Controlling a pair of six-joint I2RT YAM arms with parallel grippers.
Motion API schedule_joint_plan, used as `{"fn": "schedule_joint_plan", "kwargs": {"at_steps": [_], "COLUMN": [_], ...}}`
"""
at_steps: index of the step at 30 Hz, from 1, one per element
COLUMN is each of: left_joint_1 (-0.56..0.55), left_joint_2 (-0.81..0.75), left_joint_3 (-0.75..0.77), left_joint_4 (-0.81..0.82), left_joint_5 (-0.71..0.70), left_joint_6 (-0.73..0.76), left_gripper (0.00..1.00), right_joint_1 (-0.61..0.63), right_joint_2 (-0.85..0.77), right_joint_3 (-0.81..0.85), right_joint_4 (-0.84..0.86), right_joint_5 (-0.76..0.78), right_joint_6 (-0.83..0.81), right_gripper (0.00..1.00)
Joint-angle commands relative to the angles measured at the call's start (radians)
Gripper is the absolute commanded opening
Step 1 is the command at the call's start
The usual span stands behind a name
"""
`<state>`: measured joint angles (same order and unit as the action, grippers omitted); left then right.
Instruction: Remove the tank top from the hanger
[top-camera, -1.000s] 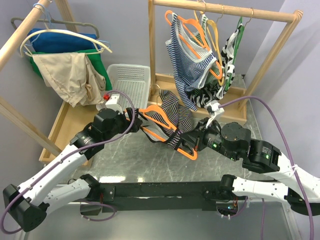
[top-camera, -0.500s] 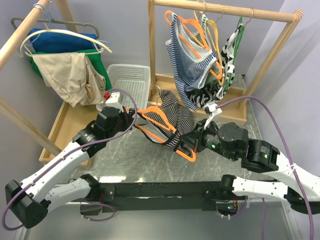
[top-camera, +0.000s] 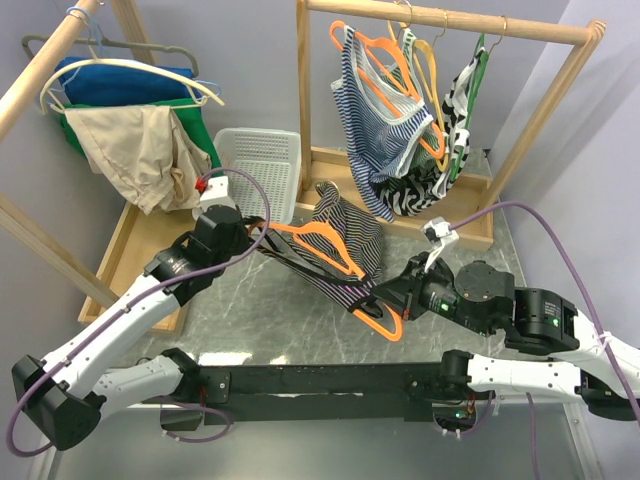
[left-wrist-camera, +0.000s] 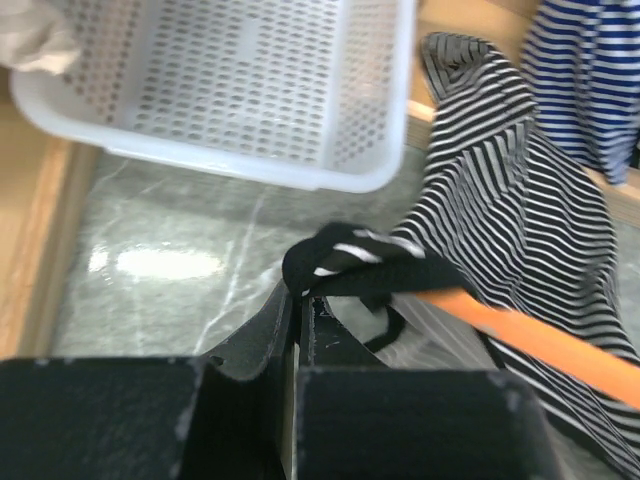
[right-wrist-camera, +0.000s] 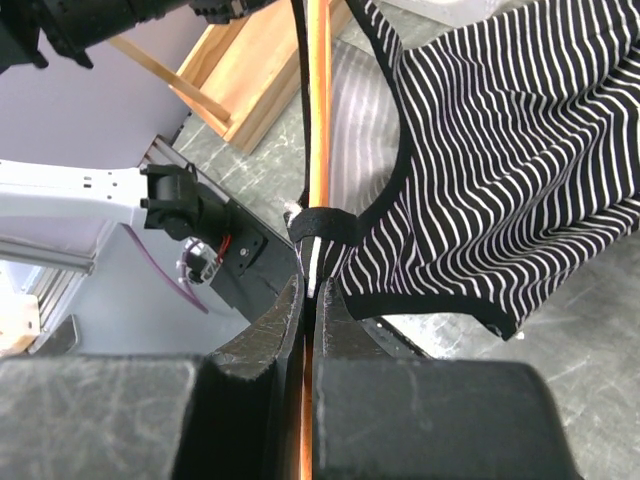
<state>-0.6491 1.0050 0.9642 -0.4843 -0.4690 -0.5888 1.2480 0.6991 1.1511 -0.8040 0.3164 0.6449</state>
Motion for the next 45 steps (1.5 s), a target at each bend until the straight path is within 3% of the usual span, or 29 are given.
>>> {"fn": "schedule_joint_plan", "kwargs": {"at_steps": [1, 9, 19, 28, 31, 34, 37, 39, 40, 41, 44, 45], "left_joint_1": [0.054, 0.232, 0.23, 0.223, 0.194, 0.116, 0.016, -0.039, -0.056, -0.088, -0.139, -0.152], "left_joint_2": [0.014, 0.041, 0.064, 0.03, 0.03, 0.012, -0.044, -0.08, -0.109, -0.12, -0.144, -0.149], "left_joint_3": [0.054, 0.07, 0.015, -0.039, -0.03, -0.033, -0.048, -0.058, -0.059, -0.059, -0.038, -0.016], "left_joint_4": [-0.048, -0.086, -0.14, -0.111, -0.117, -0.12, -0.093, -0.079, -0.08, -0.08, -0.112, -0.12], "left_joint_5": [-0.099, 0.016, 0.183, 0.25, 0.288, 0.302, 0.331, 0.358, 0.359, 0.365, 0.351, 0.342], "left_joint_6": [-0.008, -0.002, -0.023, -0.022, 0.003, -0.002, -0.037, -0.048, -0.068, -0.069, -0.075, -0.074], "left_gripper": [0.02, 0.09, 0.13, 0.14, 0.14, 0.15, 0.23, 0.22, 0.24, 0.37, 0.46, 0.54], "right_joint_1": [0.033, 0.057, 0.067, 0.067, 0.067, 0.067, 0.067, 0.067, 0.067, 0.067, 0.065, 0.067], "right_joint_2": [-0.035, -0.087, -0.13, -0.125, -0.102, -0.075, -0.029, -0.007, 0.011, 0.017, 0.025, 0.023], "right_joint_3": [0.001, -0.014, -0.047, -0.068, -0.073, -0.074, -0.059, -0.045, -0.044, -0.044, -0.063, -0.073], "right_joint_4": [-0.009, -0.001, 0.149, 0.221, 0.232, 0.232, 0.203, 0.166, 0.158, 0.151, 0.135, 0.138], "right_joint_5": [0.026, 0.043, 0.11, 0.124, 0.148, 0.19, 0.223, 0.243, 0.243, 0.253, 0.254, 0.251], "right_joint_6": [0.036, 0.047, -0.014, -0.051, -0.056, -0.053, -0.048, -0.033, -0.027, -0.018, 0.01, 0.016], "right_gripper": [0.0, 0.0, 0.0, 0.0, 0.0, 0.0, 0.0, 0.0, 0.0, 0.0, 0.0, 0.0]}}
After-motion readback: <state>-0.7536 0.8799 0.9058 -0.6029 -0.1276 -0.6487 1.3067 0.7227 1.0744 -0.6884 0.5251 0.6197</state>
